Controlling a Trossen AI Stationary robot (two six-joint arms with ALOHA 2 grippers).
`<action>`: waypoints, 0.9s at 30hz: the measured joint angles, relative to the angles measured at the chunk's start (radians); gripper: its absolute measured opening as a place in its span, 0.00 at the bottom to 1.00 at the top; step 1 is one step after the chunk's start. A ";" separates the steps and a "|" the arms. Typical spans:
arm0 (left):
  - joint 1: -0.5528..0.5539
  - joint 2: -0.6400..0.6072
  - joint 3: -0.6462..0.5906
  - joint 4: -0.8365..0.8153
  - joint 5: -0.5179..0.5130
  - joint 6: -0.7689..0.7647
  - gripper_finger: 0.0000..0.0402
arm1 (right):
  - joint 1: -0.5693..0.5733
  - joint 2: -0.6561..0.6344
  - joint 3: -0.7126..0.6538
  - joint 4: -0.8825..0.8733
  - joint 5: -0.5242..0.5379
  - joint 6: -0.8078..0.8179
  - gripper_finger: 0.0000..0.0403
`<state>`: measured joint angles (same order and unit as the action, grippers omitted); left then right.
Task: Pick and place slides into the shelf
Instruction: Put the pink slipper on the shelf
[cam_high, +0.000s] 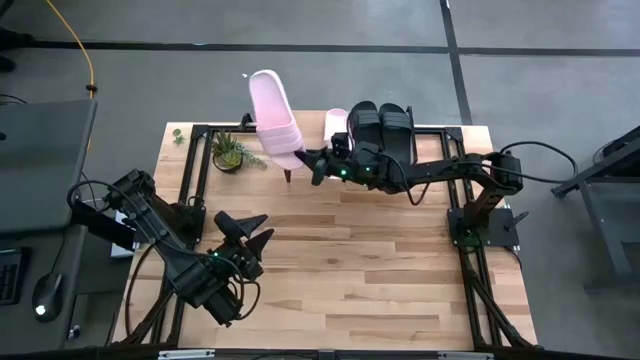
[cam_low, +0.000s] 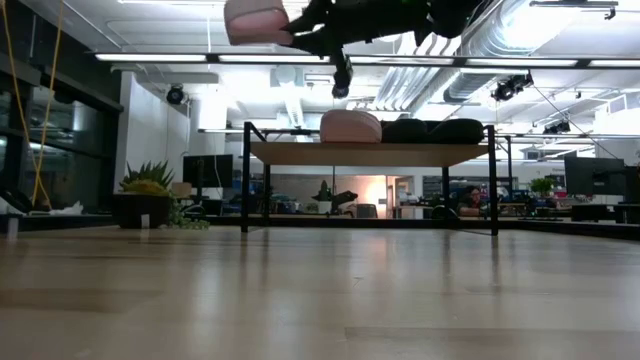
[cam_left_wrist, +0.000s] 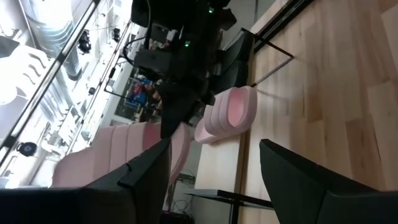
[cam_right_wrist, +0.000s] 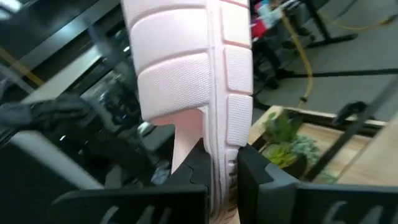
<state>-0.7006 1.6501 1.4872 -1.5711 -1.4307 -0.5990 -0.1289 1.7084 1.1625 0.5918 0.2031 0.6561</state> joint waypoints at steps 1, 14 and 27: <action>0.000 0.000 0.000 0.000 0.003 0.000 0.56 | -0.004 0.000 0.000 -0.005 0.015 0.012 0.02; 0.000 0.000 0.000 0.000 0.001 0.021 0.56 | -0.042 0.000 0.000 -0.228 0.164 0.184 0.03; 0.000 0.001 0.000 0.000 0.013 0.042 0.56 | 0.004 -0.001 0.000 -0.352 0.296 0.316 0.02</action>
<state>-0.7006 1.6512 1.4872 -1.5711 -1.4172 -0.5571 -0.1250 1.7073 1.1629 0.2396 0.4994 0.9725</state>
